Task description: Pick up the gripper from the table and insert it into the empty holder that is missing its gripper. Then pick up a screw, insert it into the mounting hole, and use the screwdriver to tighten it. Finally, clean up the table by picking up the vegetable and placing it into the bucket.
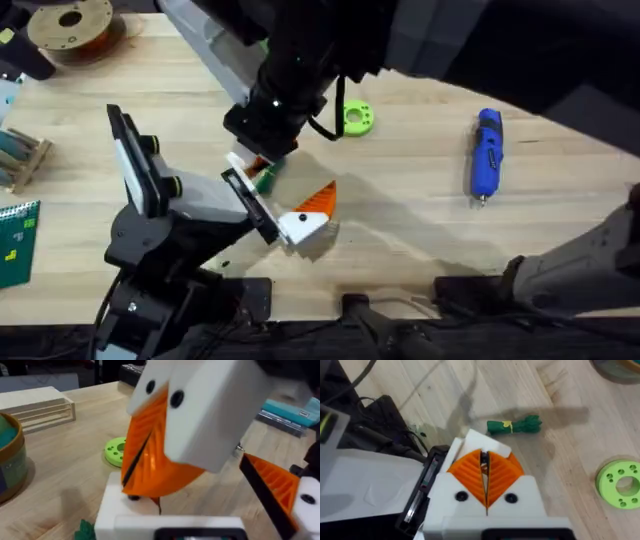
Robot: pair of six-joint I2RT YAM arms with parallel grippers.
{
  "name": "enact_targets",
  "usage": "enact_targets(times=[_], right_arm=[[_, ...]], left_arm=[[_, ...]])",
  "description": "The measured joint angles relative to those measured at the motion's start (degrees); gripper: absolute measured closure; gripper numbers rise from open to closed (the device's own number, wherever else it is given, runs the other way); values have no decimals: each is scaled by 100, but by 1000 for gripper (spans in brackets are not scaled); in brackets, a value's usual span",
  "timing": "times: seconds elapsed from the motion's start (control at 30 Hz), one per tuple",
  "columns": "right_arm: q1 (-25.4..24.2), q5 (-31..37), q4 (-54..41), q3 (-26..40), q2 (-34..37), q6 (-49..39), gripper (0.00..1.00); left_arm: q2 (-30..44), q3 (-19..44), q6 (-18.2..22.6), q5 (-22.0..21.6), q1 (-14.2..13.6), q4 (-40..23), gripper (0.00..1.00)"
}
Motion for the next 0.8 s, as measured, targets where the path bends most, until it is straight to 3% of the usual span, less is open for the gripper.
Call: enact_targets(times=[0.37,0.53,0.57,0.8], right_arm=[[0,1,-3,2,0,9,968],[-32,183,-25,2,1,20,263],[-70,245,-22,2,-5,3,169],[-187,182,-140,5,-50,18,131]], left_arm=[[-4,0,0,-2,0,2,14],[-5,0,7,1,0,7,14],[-7,0,7,-2,0,7,14],[-15,0,50,8,0,11,14]])
